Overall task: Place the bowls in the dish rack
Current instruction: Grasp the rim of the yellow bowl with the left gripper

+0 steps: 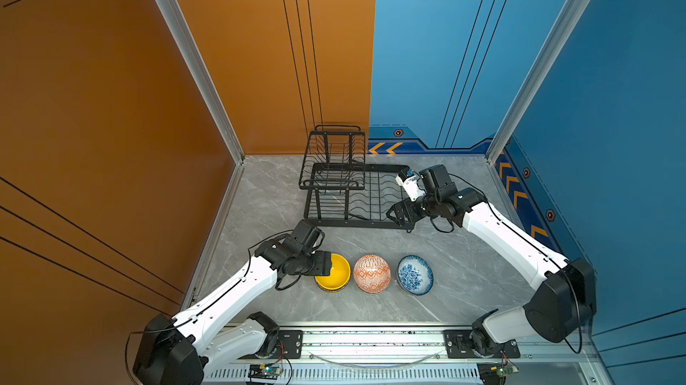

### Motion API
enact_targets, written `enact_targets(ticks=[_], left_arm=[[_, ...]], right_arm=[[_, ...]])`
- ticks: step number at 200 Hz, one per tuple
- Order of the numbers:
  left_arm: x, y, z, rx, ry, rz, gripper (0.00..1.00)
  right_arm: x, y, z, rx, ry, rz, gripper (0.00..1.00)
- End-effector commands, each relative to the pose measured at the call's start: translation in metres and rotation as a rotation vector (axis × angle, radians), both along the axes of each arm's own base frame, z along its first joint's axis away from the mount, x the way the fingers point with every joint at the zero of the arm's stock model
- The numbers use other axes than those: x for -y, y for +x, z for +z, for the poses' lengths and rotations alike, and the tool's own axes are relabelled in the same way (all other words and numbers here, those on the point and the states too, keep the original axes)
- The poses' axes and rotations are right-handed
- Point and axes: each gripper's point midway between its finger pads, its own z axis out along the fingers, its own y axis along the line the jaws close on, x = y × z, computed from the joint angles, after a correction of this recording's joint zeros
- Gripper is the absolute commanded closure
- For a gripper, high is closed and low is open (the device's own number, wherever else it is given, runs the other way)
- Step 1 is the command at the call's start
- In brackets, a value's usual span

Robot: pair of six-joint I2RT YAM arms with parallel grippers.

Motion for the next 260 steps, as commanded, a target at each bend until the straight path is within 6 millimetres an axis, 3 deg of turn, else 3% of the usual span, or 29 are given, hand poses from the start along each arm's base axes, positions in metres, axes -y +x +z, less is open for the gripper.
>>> enact_targets(ticks=[1, 40, 78, 150, 260], left_arm=[[-0.008, 0.000, 0.000, -0.007, 0.069, 0.004, 0.31], [-0.008, 0.001, -0.001, -0.013, 0.106, -0.007, 0.60], [-0.009, -0.001, -0.005, -0.030, 0.126, -0.011, 0.78], [-0.013, -0.003, -0.008, -0.044, 0.156, -0.010, 0.88], [-0.016, 0.005, 0.016, 0.009, 0.203, -0.027, 0.96]], right_arm=[[0.002, 0.000, 0.001, 0.004, -0.035, -0.003, 0.00], [0.004, 0.000, -0.004, -0.002, -0.046, -0.008, 0.00], [0.006, -0.001, -0.006, -0.003, -0.053, -0.010, 0.00], [0.007, -0.002, -0.011, -0.008, -0.055, -0.012, 0.00], [0.011, -0.003, -0.014, -0.013, -0.046, -0.024, 0.00]])
